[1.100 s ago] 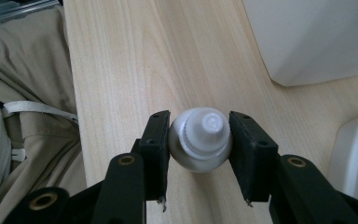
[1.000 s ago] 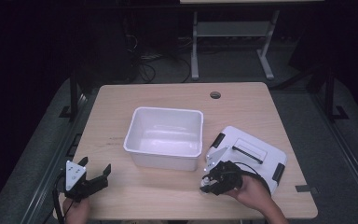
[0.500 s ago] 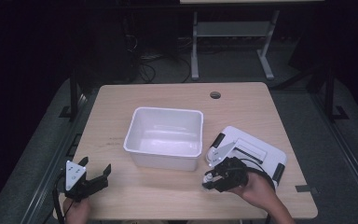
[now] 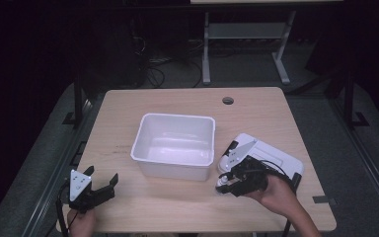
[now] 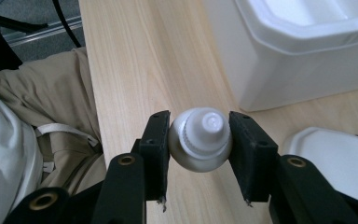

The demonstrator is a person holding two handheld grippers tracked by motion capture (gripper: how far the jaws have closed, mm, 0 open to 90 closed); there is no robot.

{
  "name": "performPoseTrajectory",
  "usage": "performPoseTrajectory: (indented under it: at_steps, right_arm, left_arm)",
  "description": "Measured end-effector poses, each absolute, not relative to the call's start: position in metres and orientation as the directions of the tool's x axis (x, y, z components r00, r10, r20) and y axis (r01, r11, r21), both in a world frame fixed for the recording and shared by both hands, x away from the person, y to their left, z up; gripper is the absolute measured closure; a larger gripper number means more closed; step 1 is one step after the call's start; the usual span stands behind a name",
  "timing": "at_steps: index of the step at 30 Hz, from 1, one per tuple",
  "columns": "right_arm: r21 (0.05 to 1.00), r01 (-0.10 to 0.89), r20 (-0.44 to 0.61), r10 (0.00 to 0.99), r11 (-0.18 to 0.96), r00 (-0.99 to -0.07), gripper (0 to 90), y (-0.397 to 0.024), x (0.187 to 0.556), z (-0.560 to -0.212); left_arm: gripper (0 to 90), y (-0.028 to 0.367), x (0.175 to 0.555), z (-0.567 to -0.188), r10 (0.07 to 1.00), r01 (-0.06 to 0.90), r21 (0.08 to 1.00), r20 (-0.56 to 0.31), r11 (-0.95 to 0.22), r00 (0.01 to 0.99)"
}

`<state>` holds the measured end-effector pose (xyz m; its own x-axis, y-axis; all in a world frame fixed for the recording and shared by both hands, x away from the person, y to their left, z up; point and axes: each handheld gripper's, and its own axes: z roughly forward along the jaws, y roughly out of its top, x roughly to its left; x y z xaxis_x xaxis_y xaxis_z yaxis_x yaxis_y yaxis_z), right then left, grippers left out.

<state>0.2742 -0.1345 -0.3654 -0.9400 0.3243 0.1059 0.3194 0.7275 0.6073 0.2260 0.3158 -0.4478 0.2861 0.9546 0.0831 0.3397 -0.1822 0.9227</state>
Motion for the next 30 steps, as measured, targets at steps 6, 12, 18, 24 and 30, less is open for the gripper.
performPoseTrajectory:
  at_steps: [6,12,18,24,30]
  right_arm:
    - [0.613,0.314,0.098,0.325,0.725,-0.941,59.7,-0.137,0.276,-0.354]
    - [0.616,0.318,0.098,0.33,0.721,-0.939,59.7,-0.14,0.278,-0.342]
    - [0.623,0.316,0.09,0.336,0.715,-0.938,59.7,-0.145,0.278,-0.329]
    - [0.627,0.328,0.093,0.35,0.707,-0.932,59.7,-0.149,0.279,-0.317]
    - [0.625,0.334,0.097,0.354,0.706,-0.93,59.7,-0.151,0.283,-0.309]
  left_arm:
    - [13.0,0.316,0.226,-0.448,0.955,0.342,0.922,0.083,-0.183,0.286]
    - [13.0,0.315,0.226,-0.448,0.953,0.341,0.921,0.085,-0.187,0.291]
    - [13.0,0.315,0.227,-0.448,0.954,0.339,0.923,0.082,-0.182,0.289]
    - [13.0,0.316,0.227,-0.448,0.955,0.342,0.922,0.08,-0.18,0.287]
    - [13.0,0.316,0.227,-0.448,0.955,0.343,0.923,0.078,-0.177,0.285]
